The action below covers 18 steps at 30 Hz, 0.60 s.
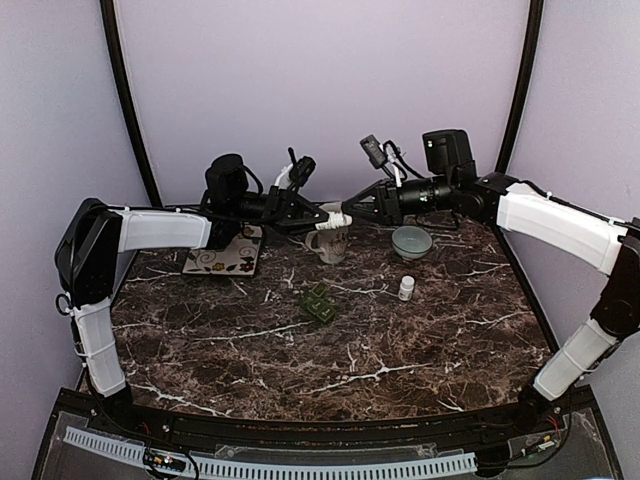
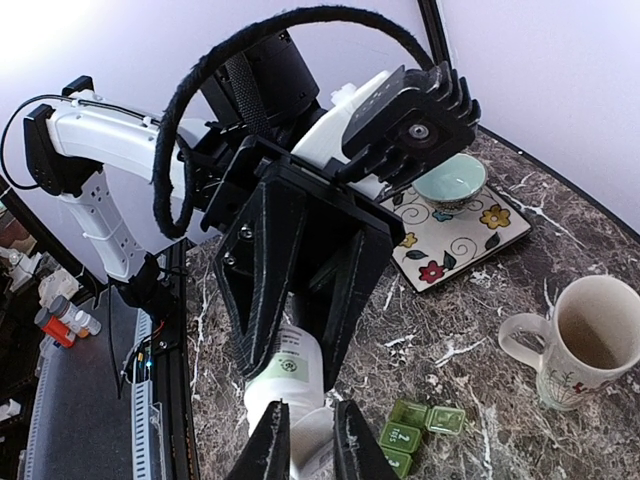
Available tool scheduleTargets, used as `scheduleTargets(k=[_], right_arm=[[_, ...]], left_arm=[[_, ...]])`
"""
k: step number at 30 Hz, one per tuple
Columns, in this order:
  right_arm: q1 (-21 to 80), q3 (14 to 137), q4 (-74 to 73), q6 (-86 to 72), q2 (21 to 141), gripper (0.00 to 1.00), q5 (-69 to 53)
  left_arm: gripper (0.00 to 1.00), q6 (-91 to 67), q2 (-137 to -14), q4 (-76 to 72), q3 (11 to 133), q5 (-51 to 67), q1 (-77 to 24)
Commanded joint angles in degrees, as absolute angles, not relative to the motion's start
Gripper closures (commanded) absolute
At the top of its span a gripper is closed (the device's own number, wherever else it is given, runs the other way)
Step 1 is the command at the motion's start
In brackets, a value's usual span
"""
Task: Sort the pills into containers
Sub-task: Open the lid of the pill bottle.
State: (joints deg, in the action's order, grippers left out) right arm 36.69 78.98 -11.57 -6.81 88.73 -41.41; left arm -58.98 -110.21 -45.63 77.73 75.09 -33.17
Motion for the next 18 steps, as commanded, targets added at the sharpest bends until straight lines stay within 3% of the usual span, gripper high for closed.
scheduleTargets(k=[1, 7, 18], right_arm=[[36.54, 80.09, -10.65, -7.45, 89.65, 0.86, -42.2], [36.64, 76.82, -9.64, -8.79, 88.99, 0.84, -42.03], [36.94, 66.97, -1.61, -13.76, 86.94, 0.83, -40.01]], left_arm=[[0.98, -57.74, -109.07, -47.51, 77.94, 75.7, -33.22], [0.98, -50.19, -108.3, -39.96, 74.59, 74.82, -33.29], [0.98, -46.12, -109.92, -40.28, 68.87, 73.46, -33.57]])
